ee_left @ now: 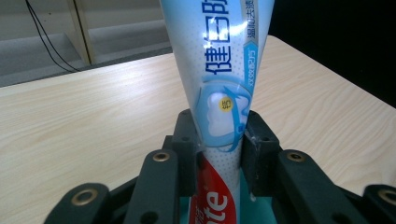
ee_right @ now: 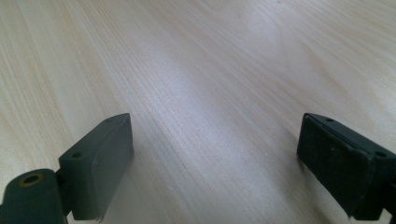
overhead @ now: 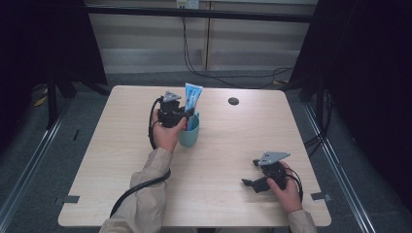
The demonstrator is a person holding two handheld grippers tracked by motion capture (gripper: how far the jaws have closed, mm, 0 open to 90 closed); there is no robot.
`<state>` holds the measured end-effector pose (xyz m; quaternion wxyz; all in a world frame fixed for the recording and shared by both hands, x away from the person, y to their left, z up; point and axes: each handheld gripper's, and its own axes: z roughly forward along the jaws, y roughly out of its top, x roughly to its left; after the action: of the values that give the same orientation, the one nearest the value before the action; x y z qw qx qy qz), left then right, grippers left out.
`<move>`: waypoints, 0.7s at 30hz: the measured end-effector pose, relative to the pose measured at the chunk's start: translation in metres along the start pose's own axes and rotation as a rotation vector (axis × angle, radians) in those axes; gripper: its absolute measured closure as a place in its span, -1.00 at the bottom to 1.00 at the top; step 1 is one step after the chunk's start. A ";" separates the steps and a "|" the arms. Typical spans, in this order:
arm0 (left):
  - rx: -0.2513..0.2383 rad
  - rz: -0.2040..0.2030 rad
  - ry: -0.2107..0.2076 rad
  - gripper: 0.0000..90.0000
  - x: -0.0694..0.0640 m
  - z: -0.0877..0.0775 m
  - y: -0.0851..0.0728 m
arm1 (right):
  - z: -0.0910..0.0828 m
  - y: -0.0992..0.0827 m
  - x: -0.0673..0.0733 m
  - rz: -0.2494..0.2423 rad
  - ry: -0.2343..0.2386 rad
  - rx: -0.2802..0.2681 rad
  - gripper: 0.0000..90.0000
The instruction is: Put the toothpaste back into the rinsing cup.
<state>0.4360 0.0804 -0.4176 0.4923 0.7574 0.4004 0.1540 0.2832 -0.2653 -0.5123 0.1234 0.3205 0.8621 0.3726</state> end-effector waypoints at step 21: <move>0.027 0.012 -0.027 0.54 -0.003 0.002 -0.005 | 0.000 0.000 0.000 -0.001 -0.001 0.000 -0.77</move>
<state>0.4327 0.0784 -0.4227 0.4865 0.7682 0.3914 0.1415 0.2834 -0.2651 -0.5123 0.1238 0.3203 0.8623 0.3723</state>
